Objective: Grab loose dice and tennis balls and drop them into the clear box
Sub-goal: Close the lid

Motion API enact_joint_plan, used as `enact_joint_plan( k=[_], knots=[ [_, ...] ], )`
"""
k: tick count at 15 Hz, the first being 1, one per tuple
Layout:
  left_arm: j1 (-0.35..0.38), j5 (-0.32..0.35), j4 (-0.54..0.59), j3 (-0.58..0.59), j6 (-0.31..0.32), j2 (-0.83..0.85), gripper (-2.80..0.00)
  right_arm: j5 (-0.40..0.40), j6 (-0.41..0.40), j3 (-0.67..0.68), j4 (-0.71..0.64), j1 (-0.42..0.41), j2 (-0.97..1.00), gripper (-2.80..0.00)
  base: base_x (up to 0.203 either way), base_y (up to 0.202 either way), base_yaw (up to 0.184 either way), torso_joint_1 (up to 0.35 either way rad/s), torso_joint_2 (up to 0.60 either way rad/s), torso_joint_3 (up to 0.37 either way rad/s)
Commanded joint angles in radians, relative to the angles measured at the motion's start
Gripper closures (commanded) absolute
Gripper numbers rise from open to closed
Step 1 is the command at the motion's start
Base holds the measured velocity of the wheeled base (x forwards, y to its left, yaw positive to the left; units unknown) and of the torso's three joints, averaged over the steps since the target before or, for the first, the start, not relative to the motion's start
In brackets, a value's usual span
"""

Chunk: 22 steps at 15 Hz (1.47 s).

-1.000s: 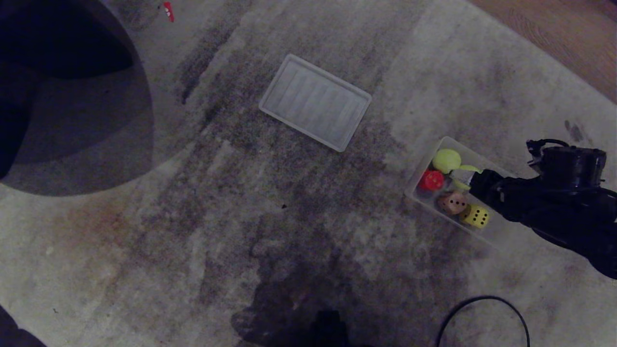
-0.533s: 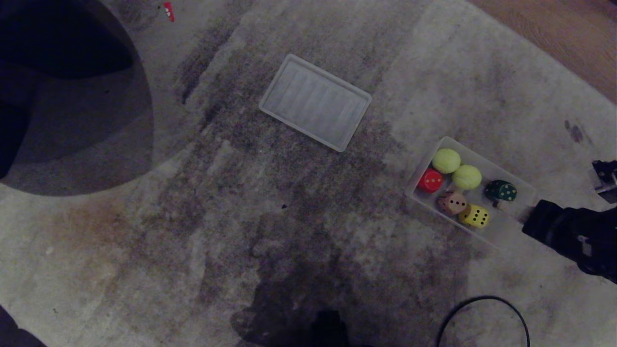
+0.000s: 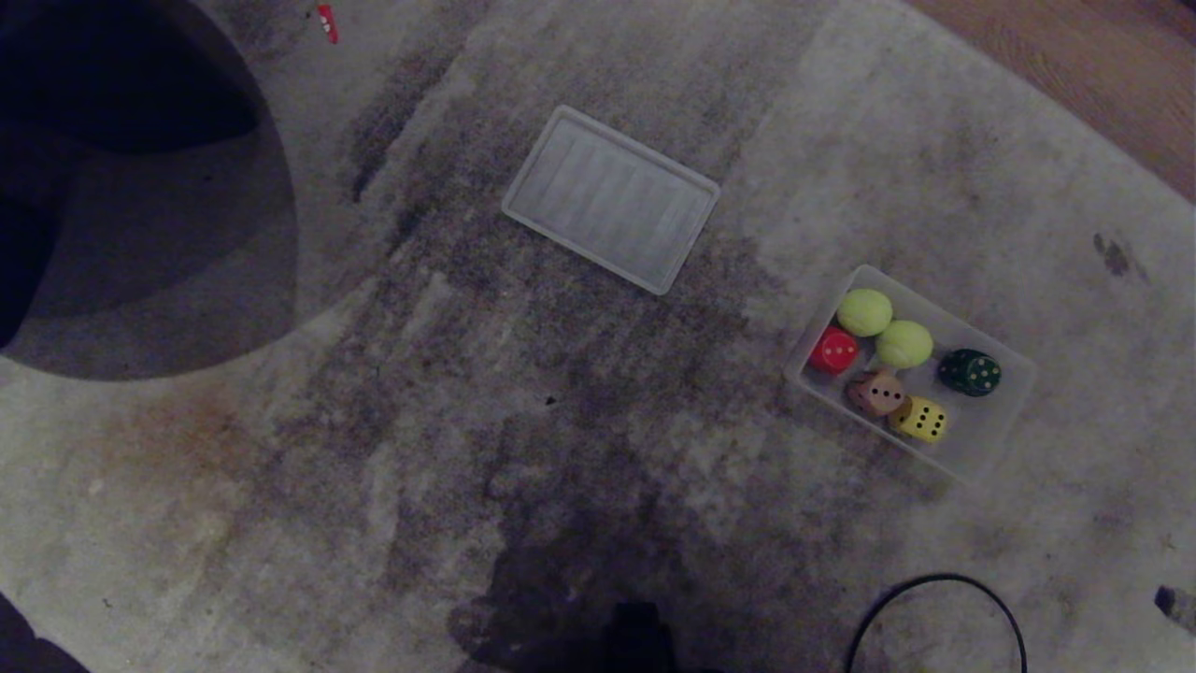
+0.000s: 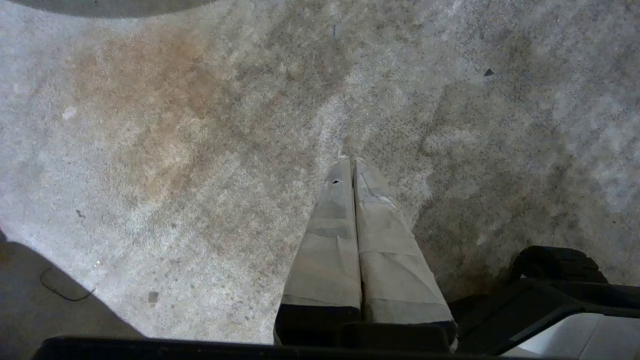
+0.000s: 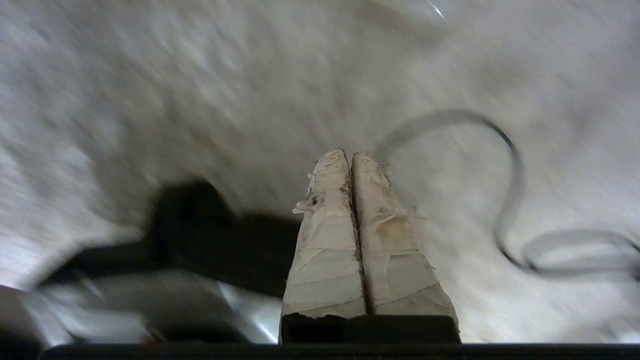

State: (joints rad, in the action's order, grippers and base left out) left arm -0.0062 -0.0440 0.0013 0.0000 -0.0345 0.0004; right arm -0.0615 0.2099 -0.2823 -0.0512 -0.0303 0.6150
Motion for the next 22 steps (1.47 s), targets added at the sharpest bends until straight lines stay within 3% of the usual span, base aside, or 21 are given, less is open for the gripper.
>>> enact_joint_plan(
  k=[1,3,4,7,10,12,14,22],
  knots=[
    [0.0,0.0,0.0,0.002,-0.001,0.0,0.0,-0.004,-0.034,0.038,-0.198,-0.061,-0.294,0.0,0.0,0.0,0.0,0.0,0.0,0.0],
    [0.0,0.0,0.0,0.002,-0.001,0.0,0.0,0.003,-0.077,0.117,-0.207,-0.088,-0.33,0.0,0.0,0.0,0.0,0.0,0.0,0.0],
    [0.0,0.0,0.0,0.002,-0.001,0.0,0.0,0.002,-0.112,0.147,-0.127,-0.084,-0.328,0.0,0.0,0.0,0.0,0.0,0.0,0.0],
    [0.0,0.0,0.0,0.002,-0.001,0.0,0.0,0.024,-0.151,0.18,-0.114,0.038,-0.393,0.0,0.0,0.0,0.0,0.0,0.0,0.0],
    [0.0,0.001,0.0,0.002,0.001,0.0,0.0,0.053,-0.195,0.215,-0.118,0.045,-0.548,0.0,0.0,0.0,0.0,0.0,0.0,0.0],
    [0.0,0.0,0.0,0.002,-0.001,0.0,0.0,0.061,-0.192,0.221,-0.113,0.043,-0.619,0.0,0.0,0.0,0.0,0.0,0.0,0.0],
    [0.0,0.0,-0.001,0.002,-0.002,0.0,0.0,0.071,-0.133,0.224,-0.102,0.043,-0.613,0.0,0.0,0.0,0.0,0.0,0.0,0.0],
    [0.0,0.0,0.0,0.002,-0.002,0.0,0.0,0.069,-0.14,0.224,-0.101,0.043,-0.613,0.0,0.0,0.0,0.0,0.0,0.0,0.0]
  ],
)
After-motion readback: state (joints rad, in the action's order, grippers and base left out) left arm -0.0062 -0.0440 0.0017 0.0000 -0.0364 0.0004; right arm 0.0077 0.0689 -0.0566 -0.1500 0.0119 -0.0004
